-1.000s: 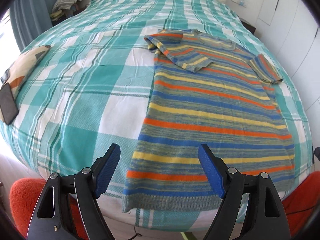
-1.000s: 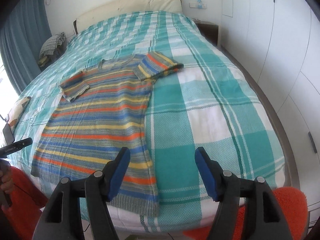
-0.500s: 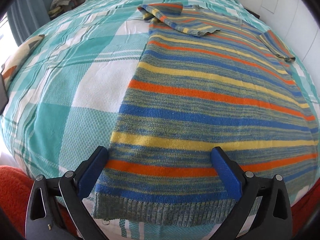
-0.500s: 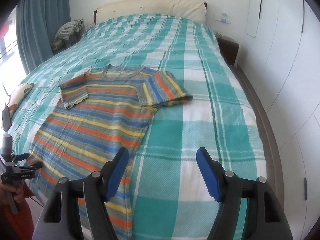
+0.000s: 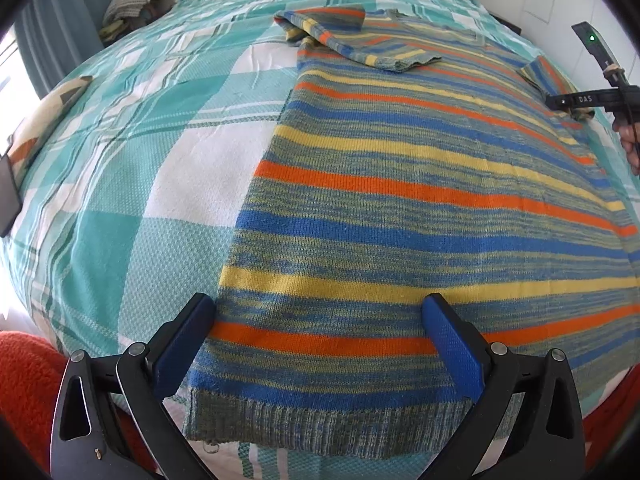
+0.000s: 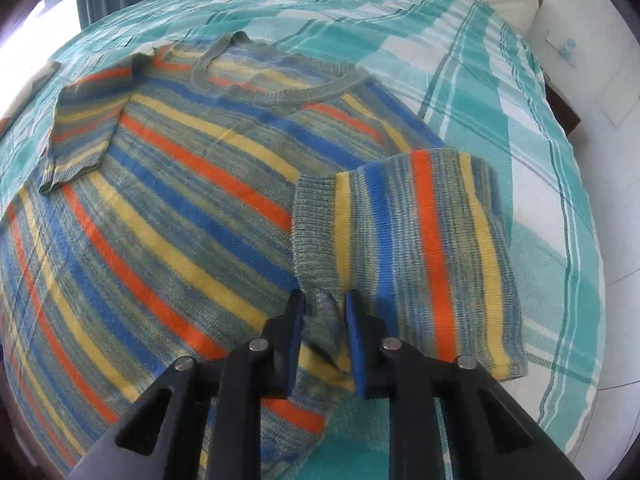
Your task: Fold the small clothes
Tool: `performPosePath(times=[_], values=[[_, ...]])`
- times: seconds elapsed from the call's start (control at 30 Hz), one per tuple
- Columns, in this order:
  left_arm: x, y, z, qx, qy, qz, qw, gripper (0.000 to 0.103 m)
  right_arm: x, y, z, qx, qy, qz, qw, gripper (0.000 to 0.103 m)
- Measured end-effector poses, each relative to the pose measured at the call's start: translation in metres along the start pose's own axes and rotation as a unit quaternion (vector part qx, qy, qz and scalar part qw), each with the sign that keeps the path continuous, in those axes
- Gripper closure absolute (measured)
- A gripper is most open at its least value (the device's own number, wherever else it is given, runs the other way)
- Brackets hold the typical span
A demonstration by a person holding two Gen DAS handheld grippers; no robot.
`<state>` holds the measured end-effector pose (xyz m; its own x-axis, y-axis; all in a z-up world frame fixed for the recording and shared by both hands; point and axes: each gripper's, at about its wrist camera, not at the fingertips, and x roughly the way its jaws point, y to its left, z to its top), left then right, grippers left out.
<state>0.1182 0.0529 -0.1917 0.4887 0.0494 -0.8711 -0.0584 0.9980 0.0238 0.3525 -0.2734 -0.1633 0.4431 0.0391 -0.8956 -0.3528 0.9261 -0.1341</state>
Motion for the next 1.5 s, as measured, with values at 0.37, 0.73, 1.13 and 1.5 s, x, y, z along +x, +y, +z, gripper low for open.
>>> performPosePath(times=[0.37, 0.73, 1.13, 1.5], values=[[0.000, 0.001, 0.001, -0.009, 0.001, 0.000, 1.0000, 0.000, -0.091, -0.218, -0.124, 0.401, -0.072, 0.036, 0.913, 0.094], [-0.001, 0.001, 0.000, -0.012, -0.001, 0.001, 0.9999, 0.000, -0.103, -0.240, -0.204, 0.603, -0.177, 0.201, 0.751, 0.097], [0.000, 0.000, 0.000, -0.009, -0.004, 0.002, 1.0000, 0.000, -0.081, -0.227, -0.236, 0.580, -0.076, 0.159, 0.796, 0.054], [0.000, -0.003, 0.000, -0.010, -0.009, 0.010, 0.9999, 0.000, -0.051, -0.282, -0.198, 0.552, -0.054, 0.158, 0.817, 0.068]])
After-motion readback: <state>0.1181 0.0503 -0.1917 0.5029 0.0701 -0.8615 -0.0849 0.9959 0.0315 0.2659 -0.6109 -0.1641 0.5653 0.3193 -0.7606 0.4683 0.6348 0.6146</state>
